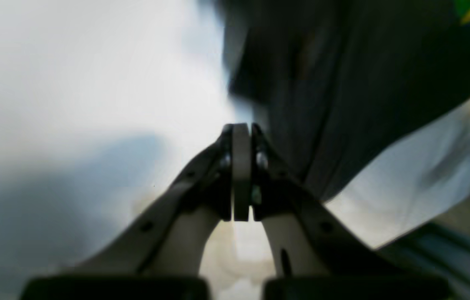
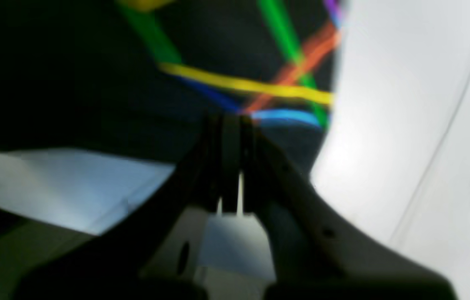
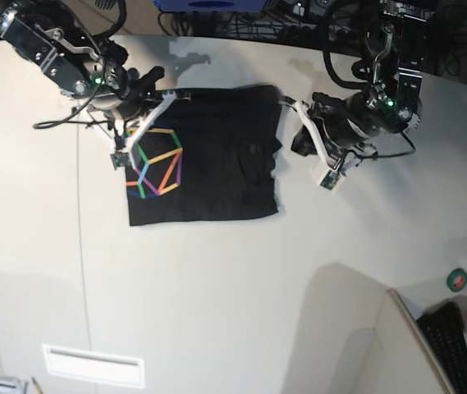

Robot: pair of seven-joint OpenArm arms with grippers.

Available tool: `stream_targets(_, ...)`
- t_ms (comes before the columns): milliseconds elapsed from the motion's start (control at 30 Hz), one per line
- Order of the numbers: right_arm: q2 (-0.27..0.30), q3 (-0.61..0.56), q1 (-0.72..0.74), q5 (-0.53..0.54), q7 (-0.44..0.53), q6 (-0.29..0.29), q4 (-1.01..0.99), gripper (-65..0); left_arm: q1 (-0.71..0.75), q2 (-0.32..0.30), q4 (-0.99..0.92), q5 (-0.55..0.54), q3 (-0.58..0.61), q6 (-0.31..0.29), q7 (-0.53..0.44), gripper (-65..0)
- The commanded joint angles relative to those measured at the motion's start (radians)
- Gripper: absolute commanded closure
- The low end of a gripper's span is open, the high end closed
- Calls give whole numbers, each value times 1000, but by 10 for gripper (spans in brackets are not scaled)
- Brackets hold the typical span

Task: Layout the t-shirt on the table in an organized manner, then fold the t-shirt properly
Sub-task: 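Grasp the opposite shirt edge with the left gripper and pull it taut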

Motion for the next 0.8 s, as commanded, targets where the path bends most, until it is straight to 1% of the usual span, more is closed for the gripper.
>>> stream_targets(0,12,6,11,-5,19,0,38,0,2,-3,36,1,-52,2,7,0)
stream_targets(67,21,7,11,-5,19,0,56,0,-7,41,63,-9,-158,0,57,0)
stream_targets(133,24,7,17,-5,22,0,53,0,-41,80,79,-74,-275,-3,137,0)
stream_targets(167,24,7,18,-5,22,0,50,0,-55,84,82,-112,-310,-3,178,0)
stream_targets(233,22,7,18,-5,25,0,30,0,-73,84,80,-207,-325,-3,252,0)
stream_targets(333,22,7,18,-5,25,0,1,0,-70,90,59,-321,-325,-3,257,0)
stream_targets(400,22,21,18,-4,25,0,-11,0,-76,92,-10,-387,-325,-3,255,-204)
stream_targets(467,22,60,8,-4,22,0,-16,0,-89,106,-108,-433,-327,-3,246,-367)
stream_targets(500,24,76,0,-4,20,0,-16,0,-96,113,-153,-445,-325,-3,223,-425)
stream_targets(533,27,98,-9,-4,20,0,-14,0,-101,118,-197,-447,-324,-3,189,-459)
stream_targets(567,28,116,-14,-4,20,3,-14,0,-102,119,-234,-447,-322,-4,155,-474)
stream_targets(667,30,156,-34,-4,19,3,-13,0,-107,116,-323,-447,-247,-4,46,-472)
stream_targets(767,35,162,-41,-4,19,3,-16,0,-109,116,-357,-450,-149,-4,-52,-472)
